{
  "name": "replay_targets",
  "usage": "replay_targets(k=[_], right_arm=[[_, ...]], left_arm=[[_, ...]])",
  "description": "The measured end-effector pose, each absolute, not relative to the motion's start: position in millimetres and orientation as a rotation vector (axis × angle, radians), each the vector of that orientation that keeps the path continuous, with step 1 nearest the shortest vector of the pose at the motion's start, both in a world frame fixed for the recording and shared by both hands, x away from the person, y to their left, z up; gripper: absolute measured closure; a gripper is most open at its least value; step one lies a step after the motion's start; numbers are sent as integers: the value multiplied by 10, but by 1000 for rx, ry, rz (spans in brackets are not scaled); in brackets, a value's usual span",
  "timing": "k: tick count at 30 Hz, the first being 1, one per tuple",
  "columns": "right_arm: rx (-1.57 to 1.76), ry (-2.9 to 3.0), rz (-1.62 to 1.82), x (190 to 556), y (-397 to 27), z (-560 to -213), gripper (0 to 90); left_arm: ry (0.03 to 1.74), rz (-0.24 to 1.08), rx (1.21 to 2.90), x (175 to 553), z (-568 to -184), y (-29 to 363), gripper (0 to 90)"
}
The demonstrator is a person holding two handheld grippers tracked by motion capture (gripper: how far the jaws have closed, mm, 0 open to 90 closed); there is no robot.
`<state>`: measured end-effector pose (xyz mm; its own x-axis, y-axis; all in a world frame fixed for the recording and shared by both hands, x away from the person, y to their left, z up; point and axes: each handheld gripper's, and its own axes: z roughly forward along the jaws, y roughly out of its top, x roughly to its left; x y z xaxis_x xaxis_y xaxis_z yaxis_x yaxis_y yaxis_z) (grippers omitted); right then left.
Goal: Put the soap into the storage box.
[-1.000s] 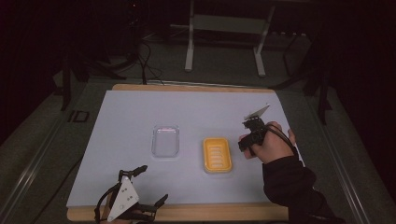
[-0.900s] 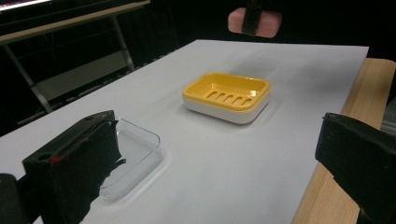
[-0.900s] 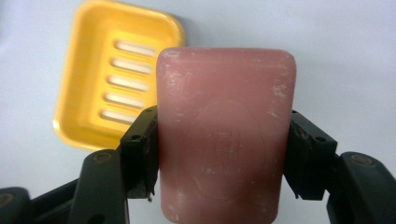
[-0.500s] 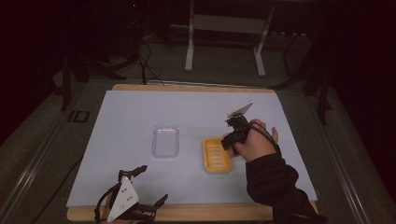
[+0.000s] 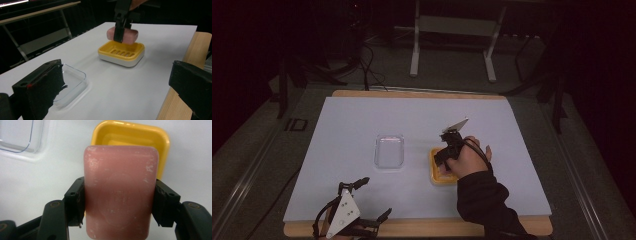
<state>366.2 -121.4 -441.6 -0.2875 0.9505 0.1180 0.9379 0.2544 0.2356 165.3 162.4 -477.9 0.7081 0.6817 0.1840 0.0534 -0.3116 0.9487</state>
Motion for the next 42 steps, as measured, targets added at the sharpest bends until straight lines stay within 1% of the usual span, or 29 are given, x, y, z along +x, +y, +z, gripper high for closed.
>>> replay_targets(k=[15, 27, 34, 42], right_arm=[[1923, 2405, 396, 3735, -1180, -4742, 378], [1934, 2397, 359, 3780, -1181, -4858, 377], [1976, 2398, 387, 3800, -1204, -4830, 356], [1796, 2481, 464, 3771, -1281, -4629, 289]], left_arm=[[577, 700, 1801, 1648, -4779, 1620, 4], [577, 700, 1805, 1649, -4781, 1618, 4], [578, 699, 1808, 1651, -4783, 1617, 4], [578, 704, 1812, 1654, -4789, 1610, 4]])
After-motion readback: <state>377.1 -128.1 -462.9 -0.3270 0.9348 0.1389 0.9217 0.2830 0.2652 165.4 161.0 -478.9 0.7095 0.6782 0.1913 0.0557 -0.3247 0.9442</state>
